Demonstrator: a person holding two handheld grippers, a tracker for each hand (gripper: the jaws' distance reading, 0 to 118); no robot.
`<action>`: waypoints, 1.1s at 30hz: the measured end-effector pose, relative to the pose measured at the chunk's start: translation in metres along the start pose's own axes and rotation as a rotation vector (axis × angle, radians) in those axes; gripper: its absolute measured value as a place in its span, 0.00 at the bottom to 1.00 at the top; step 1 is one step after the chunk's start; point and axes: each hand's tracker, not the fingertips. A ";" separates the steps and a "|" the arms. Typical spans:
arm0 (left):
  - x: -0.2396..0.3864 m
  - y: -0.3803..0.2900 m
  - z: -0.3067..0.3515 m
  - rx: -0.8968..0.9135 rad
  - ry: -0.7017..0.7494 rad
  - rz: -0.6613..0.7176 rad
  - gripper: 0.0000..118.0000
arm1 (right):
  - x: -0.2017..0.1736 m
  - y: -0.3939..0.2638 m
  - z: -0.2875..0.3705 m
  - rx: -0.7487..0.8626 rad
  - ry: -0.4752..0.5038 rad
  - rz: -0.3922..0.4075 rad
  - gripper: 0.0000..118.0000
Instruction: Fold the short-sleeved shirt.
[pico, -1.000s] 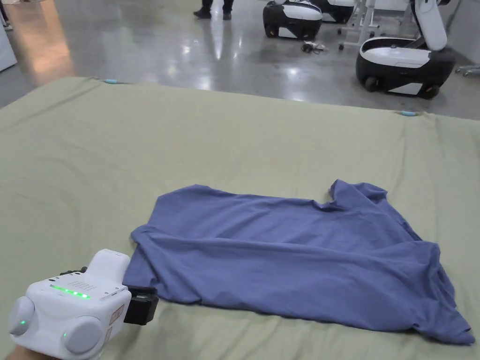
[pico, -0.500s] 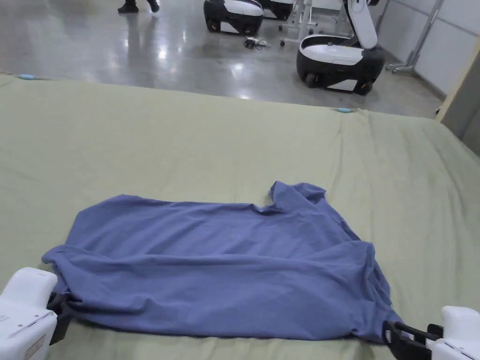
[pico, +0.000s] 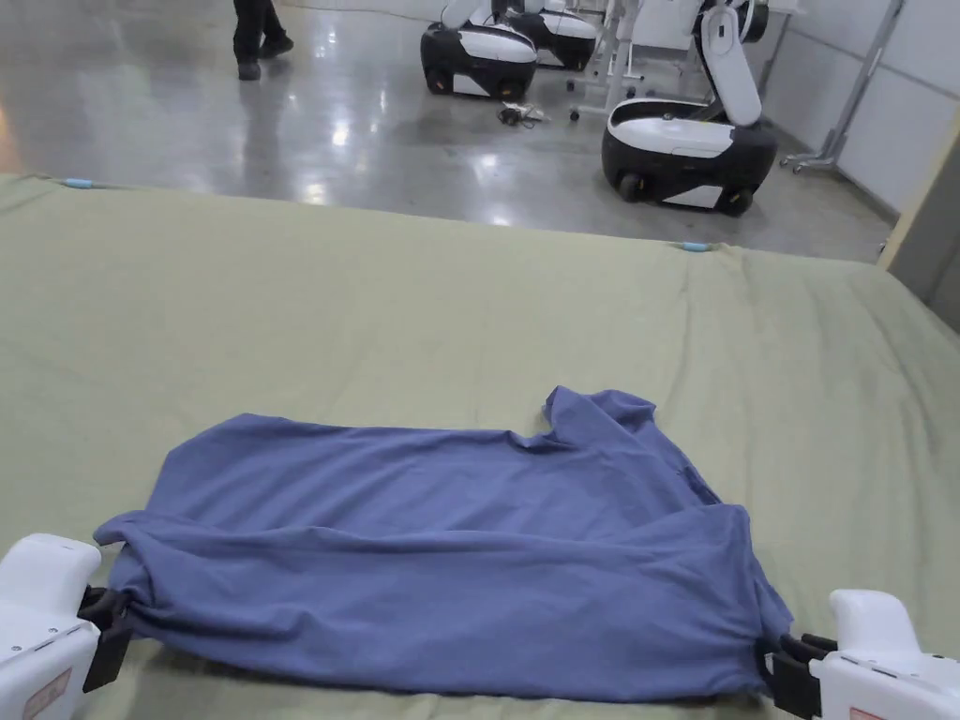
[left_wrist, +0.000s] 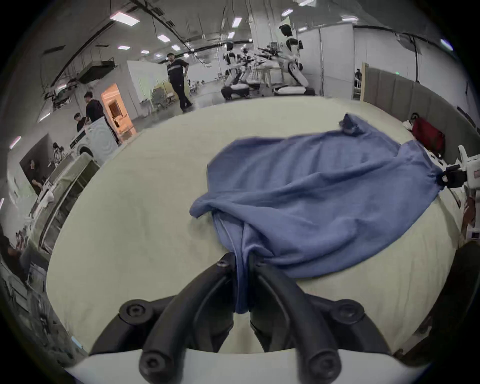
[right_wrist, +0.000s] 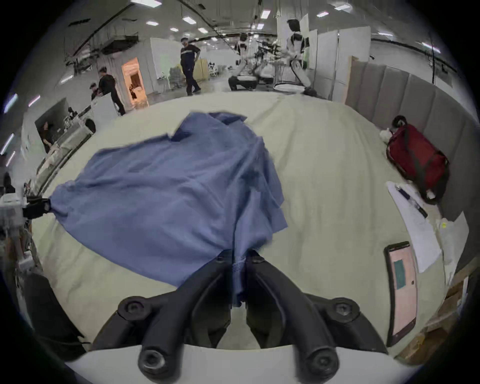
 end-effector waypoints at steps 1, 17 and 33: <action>-0.003 0.005 0.013 0.018 -0.007 0.012 0.06 | 0.002 0.005 0.014 0.034 0.017 -0.026 0.11; -0.026 -0.087 0.082 -0.071 -0.157 0.183 0.06 | -0.008 -0.083 0.083 -0.074 0.080 -0.071 0.11; 0.026 -0.014 0.137 0.432 -0.051 0.085 0.97 | -0.110 -0.003 0.166 0.556 0.114 0.073 0.72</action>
